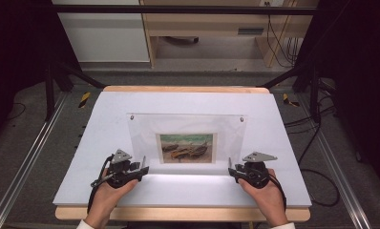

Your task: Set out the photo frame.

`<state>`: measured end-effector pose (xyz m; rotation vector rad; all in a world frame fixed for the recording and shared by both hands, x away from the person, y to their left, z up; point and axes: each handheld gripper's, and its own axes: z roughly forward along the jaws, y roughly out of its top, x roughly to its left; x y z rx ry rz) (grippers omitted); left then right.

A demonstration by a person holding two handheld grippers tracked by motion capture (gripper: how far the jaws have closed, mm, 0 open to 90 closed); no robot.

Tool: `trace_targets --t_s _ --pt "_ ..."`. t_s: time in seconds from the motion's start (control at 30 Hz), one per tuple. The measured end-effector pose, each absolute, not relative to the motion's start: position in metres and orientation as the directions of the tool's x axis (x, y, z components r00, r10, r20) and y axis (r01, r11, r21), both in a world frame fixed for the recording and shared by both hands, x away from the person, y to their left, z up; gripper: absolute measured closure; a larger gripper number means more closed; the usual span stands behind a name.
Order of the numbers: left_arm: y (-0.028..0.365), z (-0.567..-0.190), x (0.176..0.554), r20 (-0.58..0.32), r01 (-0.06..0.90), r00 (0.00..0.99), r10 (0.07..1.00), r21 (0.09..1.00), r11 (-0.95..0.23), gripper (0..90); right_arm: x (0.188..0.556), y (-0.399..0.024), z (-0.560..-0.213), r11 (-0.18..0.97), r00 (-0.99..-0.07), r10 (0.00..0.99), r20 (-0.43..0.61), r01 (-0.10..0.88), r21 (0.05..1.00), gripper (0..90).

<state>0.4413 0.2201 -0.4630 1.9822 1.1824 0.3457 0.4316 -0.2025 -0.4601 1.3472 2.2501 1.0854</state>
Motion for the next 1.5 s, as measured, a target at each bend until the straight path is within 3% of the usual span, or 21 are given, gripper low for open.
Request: trace_targets --t_s 1.03,1.13,1.33,1.5 --pt "0.22 -0.465 0.441 -0.136 0.608 0.543 0.829 0.744 -0.276 52.3 0.431 -0.202 -0.462 0.287 -0.52 0.847 0.108 0.619 0.731 62.9" --pt "0.219 -0.467 0.438 -0.131 0.604 0.555 0.821 0.742 -0.29 49.6 0.431 -0.202 -0.463 0.283 -0.519 0.848 0.109 0.616 0.735 54.2" --pt "0.218 -0.466 0.433 -0.099 0.592 0.573 0.814 0.736 -0.327 32.4 0.428 -0.203 -0.465 0.301 -0.514 0.854 0.075 0.607 0.736 31.8" --pt "0.223 -0.463 0.428 -0.082 0.575 0.577 0.813 0.748 -0.333 22.9 0.425 -0.21 -0.464 0.298 -0.501 0.864 0.053 0.592 0.749 20.6"
